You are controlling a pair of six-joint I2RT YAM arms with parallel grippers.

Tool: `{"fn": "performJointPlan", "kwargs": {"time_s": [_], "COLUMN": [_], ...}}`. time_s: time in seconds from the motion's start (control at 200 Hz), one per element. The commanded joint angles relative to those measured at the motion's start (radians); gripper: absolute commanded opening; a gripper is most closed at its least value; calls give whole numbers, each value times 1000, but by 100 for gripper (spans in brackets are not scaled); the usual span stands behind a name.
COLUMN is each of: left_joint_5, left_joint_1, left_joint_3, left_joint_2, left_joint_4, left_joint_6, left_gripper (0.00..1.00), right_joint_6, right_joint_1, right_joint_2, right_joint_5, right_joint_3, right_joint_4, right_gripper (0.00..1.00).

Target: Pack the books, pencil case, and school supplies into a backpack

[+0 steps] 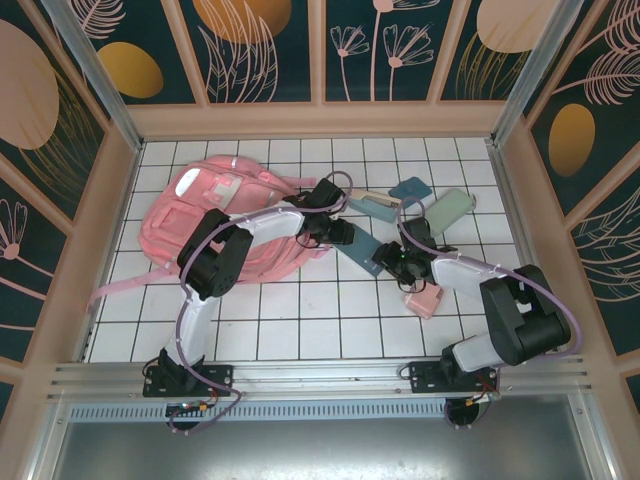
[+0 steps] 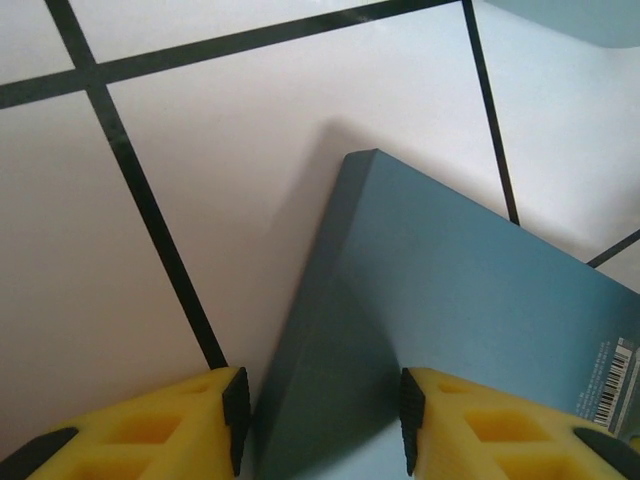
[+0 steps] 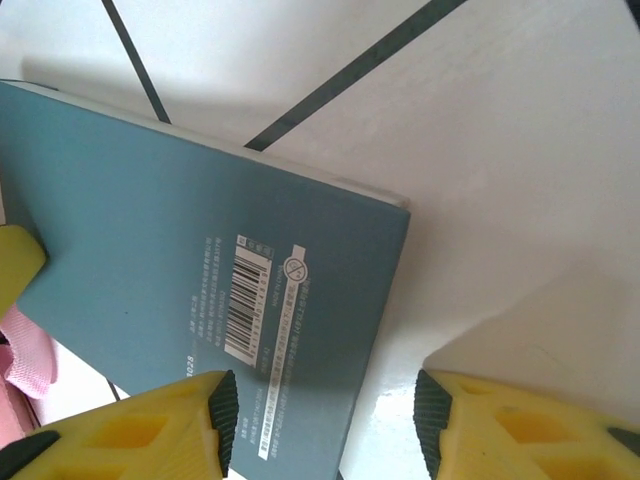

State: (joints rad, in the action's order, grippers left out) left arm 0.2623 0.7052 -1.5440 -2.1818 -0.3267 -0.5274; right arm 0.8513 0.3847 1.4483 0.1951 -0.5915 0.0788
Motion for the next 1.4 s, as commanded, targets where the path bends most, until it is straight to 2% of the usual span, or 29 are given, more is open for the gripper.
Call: {"fn": "performJointPlan", "kwargs": {"time_s": [0.0, 0.21, 0.325, 0.55, 0.68, 0.796, 0.936, 1.091, 1.181, 1.276, 1.396], "left_joint_5": [105, 369, 466, 479, 505, 616, 675, 652, 702, 711, 761], "left_joint_1": [16, 14, 10, 6, 6, 7, 6, 6, 6, 6, 7], "left_joint_3": [5, 114, 158, 163, 178, 213, 255, 216, 249, 247, 291], "left_joint_2": [-31, 84, 136, 142, 130, 118, 130, 121, 119, 113, 110], "left_joint_4": [-12, 206, 326, 322, 343, 460, 609, 498, 606, 597, 759], "left_joint_6": [4, -129, -217, -231, -240, -296, -381, -314, -382, -375, -479], "left_gripper": [44, 41, 40, 36, 37, 39, 37, 36, 36, 39, 41], "right_joint_6": [-2, -7, -9, -16, -18, -18, -17, -14, -17, -17, -14], "right_joint_1": [6, 5, 2, -9, -16, -20, -24, -26, -31, -33, -33], "right_joint_2": [66, 67, 56, 19, -5, -19, -32, -45, -46, -50, -48], "right_joint_5": [41, 42, 38, 29, 29, 33, 35, 32, 33, 35, 42], "right_joint_3": [10, 11, 13, 22, 31, 42, 45, 47, 45, 43, 45], "right_joint_4": [-83, -89, -84, -74, -74, -80, -79, -80, -78, -78, -85], "right_gripper": [51, 48, 48, 48, 48, 48, 48, 48, 48, 48, 48]}}
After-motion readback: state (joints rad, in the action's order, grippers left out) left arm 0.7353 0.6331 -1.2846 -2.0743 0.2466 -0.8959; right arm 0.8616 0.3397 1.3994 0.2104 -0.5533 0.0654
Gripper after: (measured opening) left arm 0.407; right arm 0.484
